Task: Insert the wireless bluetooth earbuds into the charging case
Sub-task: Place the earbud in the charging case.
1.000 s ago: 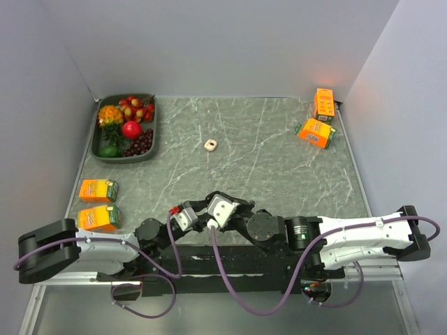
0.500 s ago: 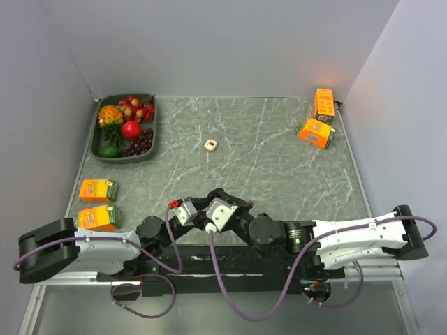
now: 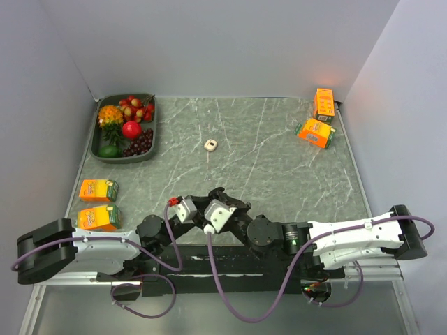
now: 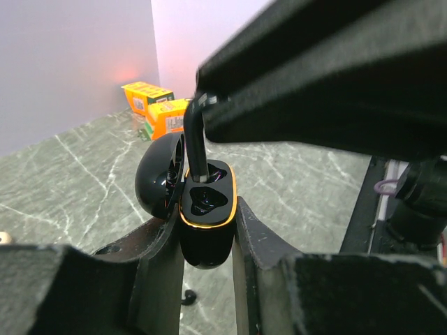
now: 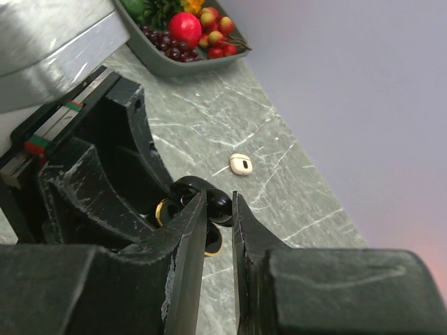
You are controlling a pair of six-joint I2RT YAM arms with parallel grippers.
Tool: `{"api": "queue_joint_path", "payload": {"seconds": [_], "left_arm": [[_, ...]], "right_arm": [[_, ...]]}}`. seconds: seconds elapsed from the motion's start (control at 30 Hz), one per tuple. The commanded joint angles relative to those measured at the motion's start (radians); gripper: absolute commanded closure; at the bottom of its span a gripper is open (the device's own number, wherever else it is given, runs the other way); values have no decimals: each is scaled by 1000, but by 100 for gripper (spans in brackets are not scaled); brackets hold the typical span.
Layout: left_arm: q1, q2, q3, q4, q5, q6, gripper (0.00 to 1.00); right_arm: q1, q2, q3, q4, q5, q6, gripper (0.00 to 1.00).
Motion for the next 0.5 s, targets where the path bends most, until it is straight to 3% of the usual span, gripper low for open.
{"api": "queue_joint_path", "payload": {"seconds": [0.0, 0.47], "left_arm": [[3, -20, 68, -5, 1, -63, 99], [4, -27, 78, -19, 3, -75, 99]], "right_arm": [[10, -2, -11, 47, 13, 9, 100], [12, -3, -20, 74, 38, -17, 100]]}}
